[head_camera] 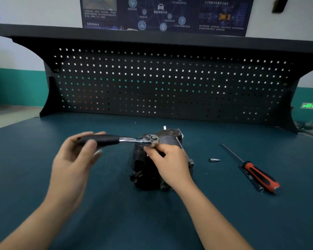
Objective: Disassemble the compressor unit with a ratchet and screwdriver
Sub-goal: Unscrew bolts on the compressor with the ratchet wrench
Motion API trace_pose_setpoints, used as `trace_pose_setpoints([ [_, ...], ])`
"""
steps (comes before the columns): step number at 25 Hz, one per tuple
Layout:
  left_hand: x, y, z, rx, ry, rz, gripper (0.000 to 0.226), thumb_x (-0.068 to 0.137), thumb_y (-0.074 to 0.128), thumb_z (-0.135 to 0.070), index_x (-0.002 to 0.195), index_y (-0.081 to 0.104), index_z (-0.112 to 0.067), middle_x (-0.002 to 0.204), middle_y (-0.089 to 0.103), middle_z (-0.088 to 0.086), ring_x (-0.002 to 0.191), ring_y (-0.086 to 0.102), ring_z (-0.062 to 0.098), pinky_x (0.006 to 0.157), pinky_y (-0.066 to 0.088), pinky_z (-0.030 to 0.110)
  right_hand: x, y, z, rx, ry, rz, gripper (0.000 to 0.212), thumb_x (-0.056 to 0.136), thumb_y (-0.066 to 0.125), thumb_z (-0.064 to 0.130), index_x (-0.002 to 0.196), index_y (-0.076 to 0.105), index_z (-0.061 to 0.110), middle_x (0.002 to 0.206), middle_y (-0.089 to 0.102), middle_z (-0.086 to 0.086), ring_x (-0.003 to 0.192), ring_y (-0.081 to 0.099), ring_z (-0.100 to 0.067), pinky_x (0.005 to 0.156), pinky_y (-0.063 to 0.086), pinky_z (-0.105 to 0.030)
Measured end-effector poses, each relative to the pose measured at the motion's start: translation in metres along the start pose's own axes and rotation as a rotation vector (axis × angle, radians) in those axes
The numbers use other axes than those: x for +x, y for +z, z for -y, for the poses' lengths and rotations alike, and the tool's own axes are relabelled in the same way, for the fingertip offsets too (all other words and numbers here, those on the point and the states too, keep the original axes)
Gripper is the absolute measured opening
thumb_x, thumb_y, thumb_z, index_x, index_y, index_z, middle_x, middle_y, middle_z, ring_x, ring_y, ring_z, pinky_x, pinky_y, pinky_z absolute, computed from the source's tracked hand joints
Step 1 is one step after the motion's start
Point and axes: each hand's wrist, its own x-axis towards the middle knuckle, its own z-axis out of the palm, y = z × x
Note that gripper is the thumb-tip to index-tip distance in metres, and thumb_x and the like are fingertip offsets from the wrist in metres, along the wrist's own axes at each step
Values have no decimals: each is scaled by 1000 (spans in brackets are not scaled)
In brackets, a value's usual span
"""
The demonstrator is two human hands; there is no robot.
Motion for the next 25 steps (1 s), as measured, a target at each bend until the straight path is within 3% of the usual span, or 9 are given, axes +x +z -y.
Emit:
trace_pose_setpoints([
  [2, 31, -4, 8, -97, -232, 23, 13, 92, 49, -22, 91, 61, -27, 97, 72, -8, 96, 66, 11, 76, 55, 29, 2, -1, 2, -15, -11, 27, 28, 87, 60, 39, 80, 73, 16, 47, 44, 7, 55, 43, -14, 55, 33, -30],
  [6, 54, 12, 14, -9, -327, 48, 21, 100, 39, -21, 88, 56, -19, 89, 73, -9, 92, 66, 7, 88, 43, 37, 8, -6, 4, -23, 43, 104, 38, 88, 59, 39, 53, 58, 23, 37, 41, 11, 46, 37, -6, 52, 29, -26],
  [9, 31, 11, 1, -8, -141, 7, 9, 97, 49, -26, 89, 54, -26, 100, 72, -8, 101, 65, 11, 89, 45, 36, 13, -9, 4, 0, 84, 123, 46, 88, 59, 37, 45, 49, 23, 37, 40, 10, 43, 35, -4, 50, 28, -26],
  [10, 18, 10, -6, 51, -33, 27, 2, 91, 56, -31, 89, 55, -30, 103, 72, -8, 103, 64, 11, 88, 47, 32, 12, -9, 4, 18, 90, 140, 40, 88, 59, 36, 50, 55, 23, 42, 44, 10, 46, 39, -5, 52, 29, -27],
  [13, -25, 19, -21, 302, 263, 197, 18, 76, 68, -38, 90, 56, -39, 107, 69, -12, 106, 63, 8, 88, 47, 18, 12, -12, 6, 37, 92, 189, 25, 89, 59, 32, 78, 73, 14, 70, 66, -7, 67, 56, -20, 63, 41, -33],
  [16, -45, 22, -21, 353, 292, 170, 24, 72, 71, -39, 91, 56, -40, 107, 69, -13, 108, 63, 10, 92, 45, 19, 14, -17, 9, 23, 108, 225, 17, 85, 65, 31, 87, 74, 17, 86, 73, -6, 90, 64, -21, 81, 49, -34],
  [20, -20, 7, -21, 357, 228, 68, 18, 77, 70, -30, 87, 55, -31, 101, 70, -18, 99, 64, 2, 83, 47, 12, 35, -28, 13, -16, -10, 202, 38, 70, 80, 26, 105, 66, 25, 74, 66, 16, 76, 61, 4, 76, 47, -20],
  [22, -1, 0, -17, 321, 131, 88, 12, 77, 63, -27, 87, 55, -28, 98, 71, -18, 94, 64, -3, 79, 46, 9, 40, -31, 8, 91, -33, 304, 30, 70, 81, 17, 96, 68, 24, 68, 67, 16, 66, 60, 10, 72, 45, -13],
  [25, 34, -6, -7, 165, -150, 72, 7, 86, 58, -21, 89, 59, -27, 98, 72, -11, 99, 63, 3, 86, 47, 28, 46, -31, -1, 257, -18, 390, 25, 69, 80, 8, 80, 70, 28, 72, 72, 13, 74, 65, 4, 75, 50, -13],
])
